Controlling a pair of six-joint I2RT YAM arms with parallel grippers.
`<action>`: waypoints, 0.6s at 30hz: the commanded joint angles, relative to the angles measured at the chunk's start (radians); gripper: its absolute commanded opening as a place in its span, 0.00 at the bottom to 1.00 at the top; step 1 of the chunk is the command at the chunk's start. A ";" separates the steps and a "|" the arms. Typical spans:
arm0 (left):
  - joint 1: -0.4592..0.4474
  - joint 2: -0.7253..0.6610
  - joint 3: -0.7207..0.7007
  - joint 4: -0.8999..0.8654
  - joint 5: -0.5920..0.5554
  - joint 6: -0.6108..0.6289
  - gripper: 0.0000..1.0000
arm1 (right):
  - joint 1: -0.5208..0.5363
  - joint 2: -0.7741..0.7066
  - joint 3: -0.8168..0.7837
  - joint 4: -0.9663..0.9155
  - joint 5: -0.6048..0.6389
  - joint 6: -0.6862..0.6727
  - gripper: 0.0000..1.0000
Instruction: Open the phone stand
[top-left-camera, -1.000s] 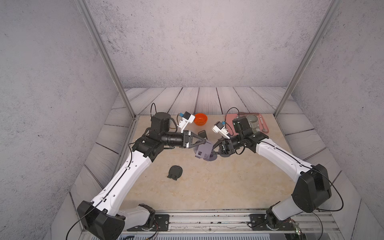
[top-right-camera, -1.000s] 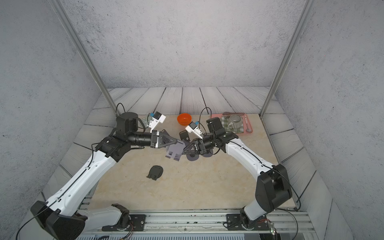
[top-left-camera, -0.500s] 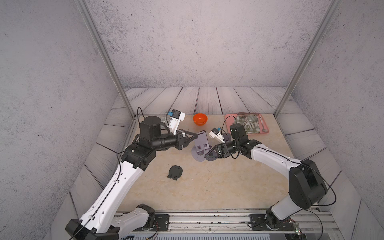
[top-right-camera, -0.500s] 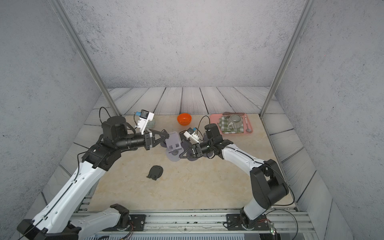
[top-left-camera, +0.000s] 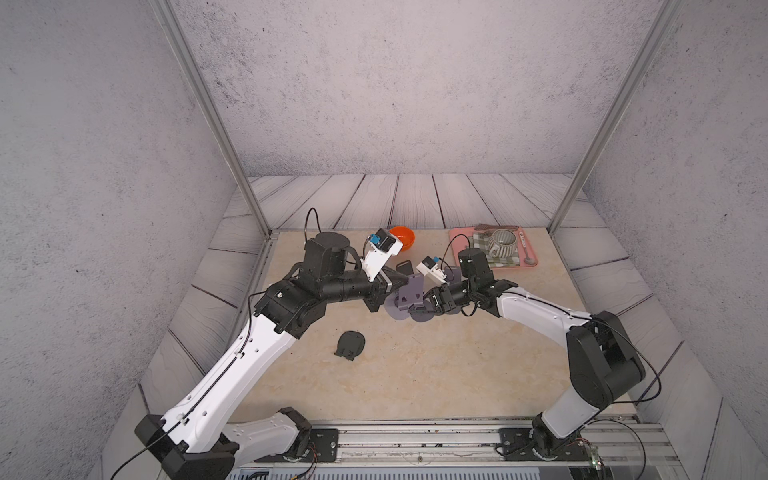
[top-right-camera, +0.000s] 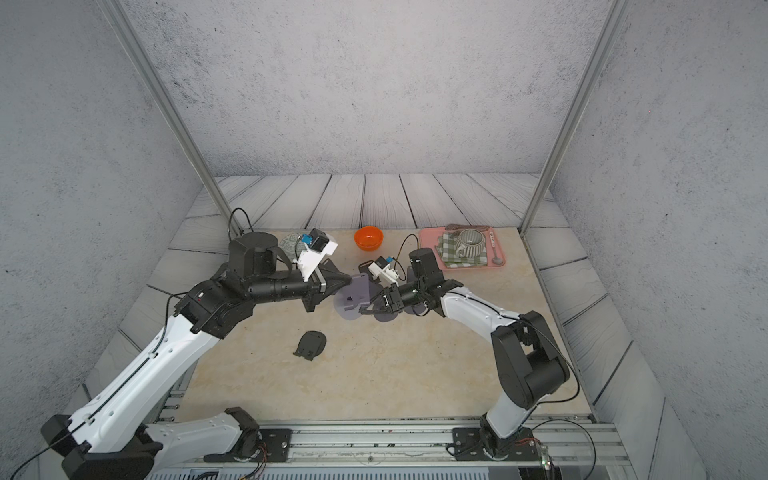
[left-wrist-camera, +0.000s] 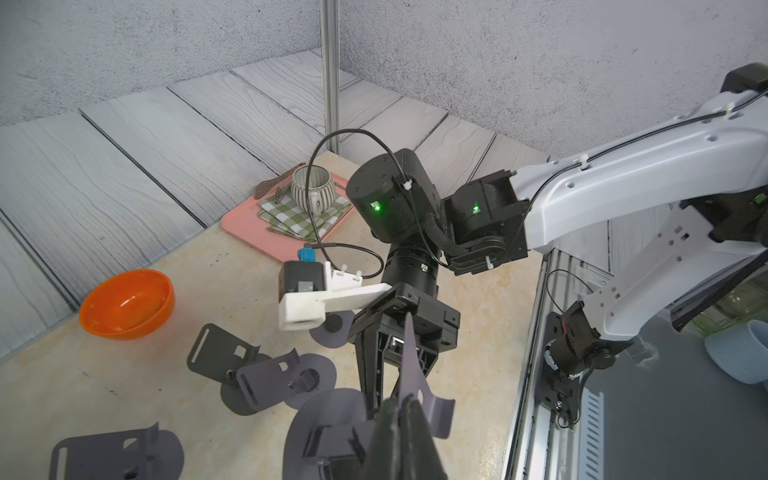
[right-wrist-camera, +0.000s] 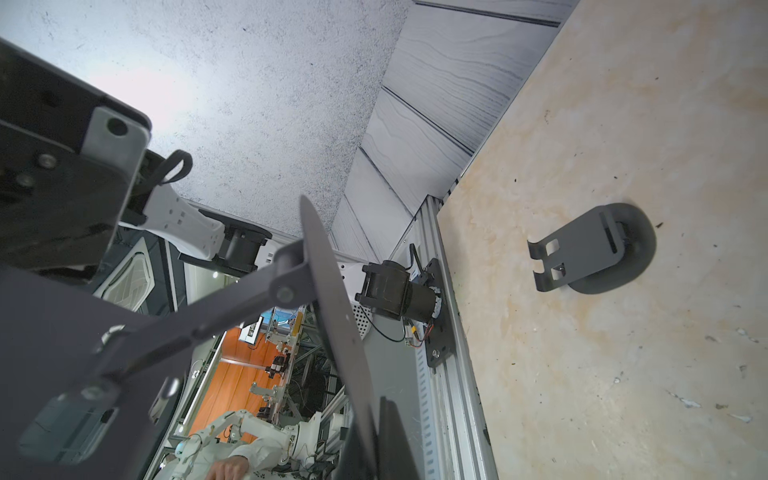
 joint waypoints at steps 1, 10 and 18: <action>-0.013 -0.064 -0.012 0.163 -0.023 0.062 0.00 | -0.022 0.021 0.018 -0.171 0.136 0.044 0.00; -0.009 -0.066 -0.168 0.260 -0.064 -0.007 0.00 | -0.024 -0.027 0.038 -0.255 0.154 0.010 0.00; 0.020 0.032 -0.219 0.275 -0.005 -0.140 0.00 | -0.050 -0.029 0.092 -0.354 0.206 -0.044 0.00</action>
